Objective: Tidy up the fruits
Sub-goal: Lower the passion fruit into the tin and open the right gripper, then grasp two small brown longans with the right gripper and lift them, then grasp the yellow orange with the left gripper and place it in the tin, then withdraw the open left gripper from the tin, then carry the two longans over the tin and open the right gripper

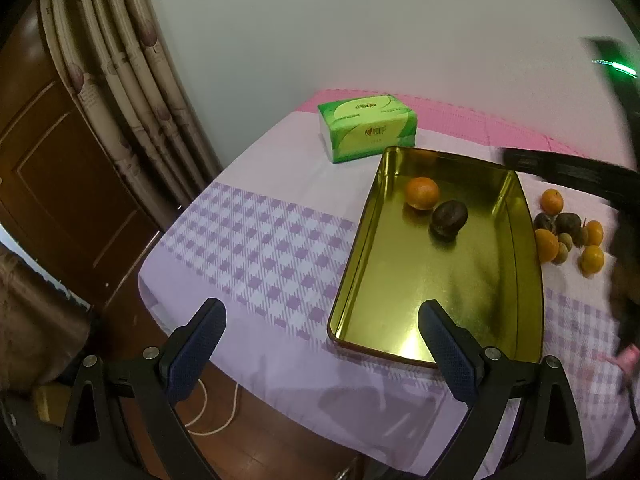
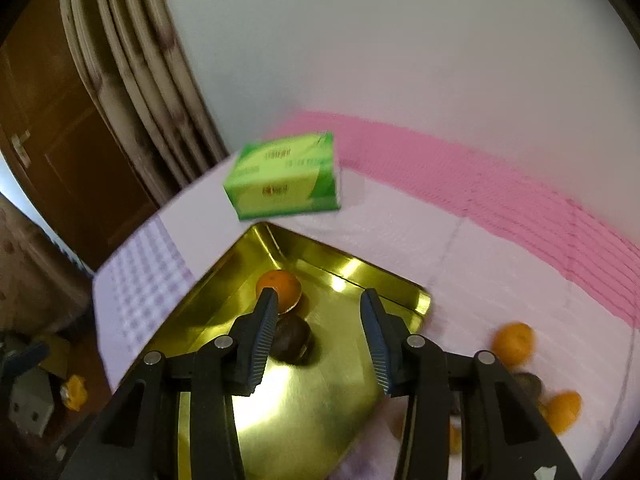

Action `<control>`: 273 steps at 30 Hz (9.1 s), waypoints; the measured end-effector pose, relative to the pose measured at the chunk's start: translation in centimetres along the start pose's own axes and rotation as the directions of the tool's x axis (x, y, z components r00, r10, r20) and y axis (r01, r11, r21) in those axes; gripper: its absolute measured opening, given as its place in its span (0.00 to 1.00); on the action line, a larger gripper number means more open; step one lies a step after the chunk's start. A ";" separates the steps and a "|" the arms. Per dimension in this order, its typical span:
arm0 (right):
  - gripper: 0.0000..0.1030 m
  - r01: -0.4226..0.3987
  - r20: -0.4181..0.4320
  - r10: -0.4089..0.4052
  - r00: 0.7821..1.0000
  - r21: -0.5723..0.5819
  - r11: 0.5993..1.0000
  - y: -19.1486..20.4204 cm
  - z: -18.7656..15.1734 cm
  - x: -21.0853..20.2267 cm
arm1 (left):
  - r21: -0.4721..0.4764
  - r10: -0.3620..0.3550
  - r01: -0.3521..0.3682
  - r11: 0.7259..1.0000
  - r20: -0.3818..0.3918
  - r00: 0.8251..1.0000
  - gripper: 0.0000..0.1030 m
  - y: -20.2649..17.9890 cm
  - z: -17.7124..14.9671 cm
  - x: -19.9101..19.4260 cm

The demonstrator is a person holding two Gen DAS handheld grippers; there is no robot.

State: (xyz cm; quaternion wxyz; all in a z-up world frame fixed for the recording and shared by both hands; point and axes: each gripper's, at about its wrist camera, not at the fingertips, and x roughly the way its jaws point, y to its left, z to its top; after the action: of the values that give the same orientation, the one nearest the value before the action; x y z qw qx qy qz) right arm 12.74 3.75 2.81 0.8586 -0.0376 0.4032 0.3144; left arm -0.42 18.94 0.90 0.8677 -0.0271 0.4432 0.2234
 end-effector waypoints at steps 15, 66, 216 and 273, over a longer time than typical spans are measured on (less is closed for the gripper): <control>0.41 0.115 -0.050 -0.116 0.992 -0.018 0.993 -5.9 -9.4 -7.2 | 0.019 0.021 -0.021 1.000 0.036 0.999 0.94 -0.8 -0.1 -0.7; 0.21 0.197 -0.161 -0.172 0.972 0.155 0.968 -8.4 -6.3 -1.9 | 0.165 -0.035 0.014 0.986 0.125 0.992 0.94 -3.6 -1.0 -1.7; 0.20 0.384 -0.018 -0.423 0.906 0.459 0.801 -21.9 -20.7 -18.4 | 0.144 -0.205 0.203 0.969 0.002 0.979 0.54 -5.5 -2.7 -3.9; 0.20 -0.067 -0.099 0.074 0.992 0.072 0.995 4.8 -0.7 2.3 | -0.025 -0.148 0.146 0.989 -0.085 0.985 0.60 0.3 -2.1 1.1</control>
State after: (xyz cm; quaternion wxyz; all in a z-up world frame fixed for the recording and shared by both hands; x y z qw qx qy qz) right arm 10.61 8.52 1.58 0.8261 -0.0100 0.4578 0.3284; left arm -1.52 19.08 -1.21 0.8614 -0.0775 0.4753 0.1615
